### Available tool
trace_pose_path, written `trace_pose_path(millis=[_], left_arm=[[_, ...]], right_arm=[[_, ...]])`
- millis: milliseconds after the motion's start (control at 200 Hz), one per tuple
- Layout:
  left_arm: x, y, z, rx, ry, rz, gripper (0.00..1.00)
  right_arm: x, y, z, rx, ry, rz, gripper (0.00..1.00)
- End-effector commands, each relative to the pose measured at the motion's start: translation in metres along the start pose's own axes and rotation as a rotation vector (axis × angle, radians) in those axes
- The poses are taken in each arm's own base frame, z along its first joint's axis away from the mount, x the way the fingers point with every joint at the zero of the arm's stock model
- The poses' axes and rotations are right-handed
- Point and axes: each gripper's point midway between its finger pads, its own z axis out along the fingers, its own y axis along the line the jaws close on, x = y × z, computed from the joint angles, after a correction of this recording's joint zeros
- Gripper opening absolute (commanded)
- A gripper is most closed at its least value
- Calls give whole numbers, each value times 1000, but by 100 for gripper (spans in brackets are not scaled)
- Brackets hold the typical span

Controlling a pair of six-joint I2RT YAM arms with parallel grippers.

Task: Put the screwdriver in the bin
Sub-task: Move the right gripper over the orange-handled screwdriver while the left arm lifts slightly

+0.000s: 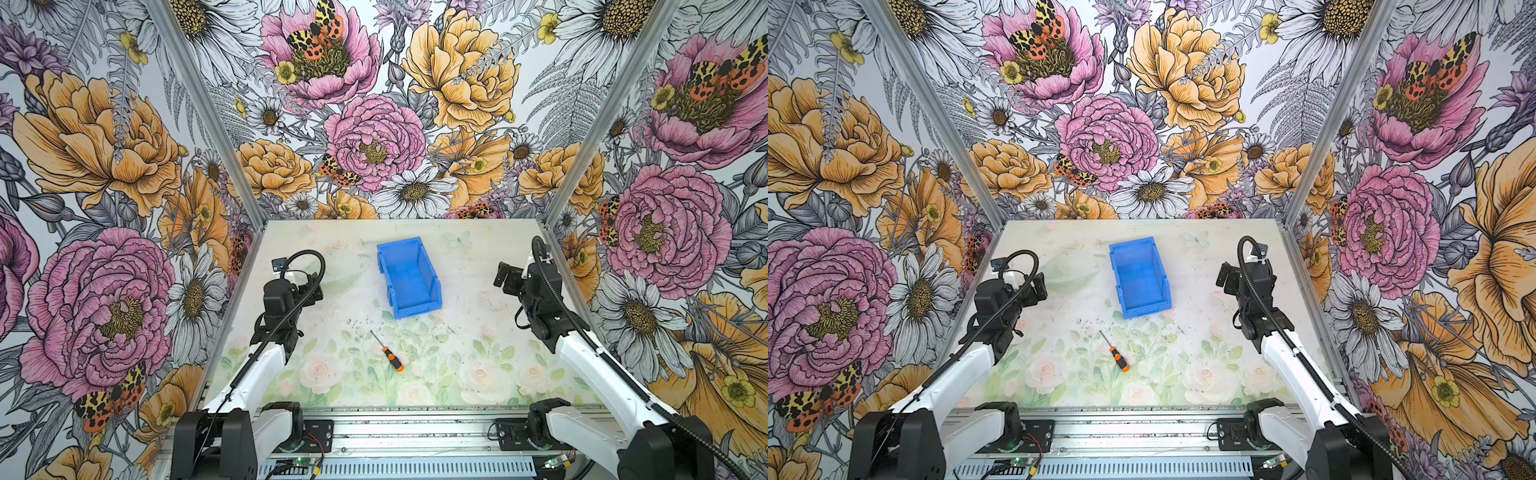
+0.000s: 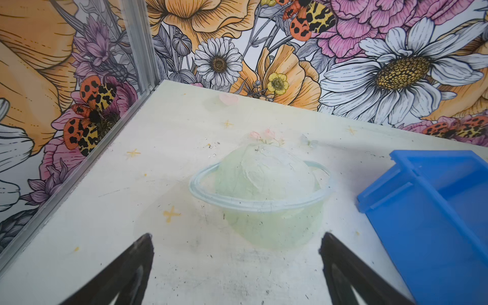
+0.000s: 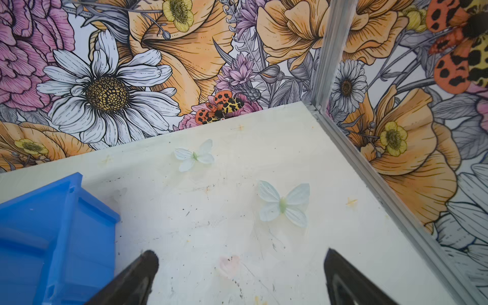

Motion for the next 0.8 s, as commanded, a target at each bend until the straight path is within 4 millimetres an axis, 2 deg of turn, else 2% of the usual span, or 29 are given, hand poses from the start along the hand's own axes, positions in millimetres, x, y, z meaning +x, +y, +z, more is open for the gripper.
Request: trace_pose_path(millis=[0,110,235,465,650,791], left_arm=[[13,-17,-5,80,97,-64,99],[17,-28,-7,134,142,-124,99],[28,-27,-11,110,202,-182,99],[33,-37,-20,126,243,-152,99],[28,-62,-30,227,243,-157,99],[29,-62,-34,222,260,-229,99]], right_arm=[[35,-4,-23,13,173,171,99],[57,10,-33,-47,268,252,100],[74,40,-42,-145,349,235,100],[98,101,-69,-290,403,29,99],[131,151,-84,-416,511,-168,100],[157,190,-99,-505,572,-336,99]])
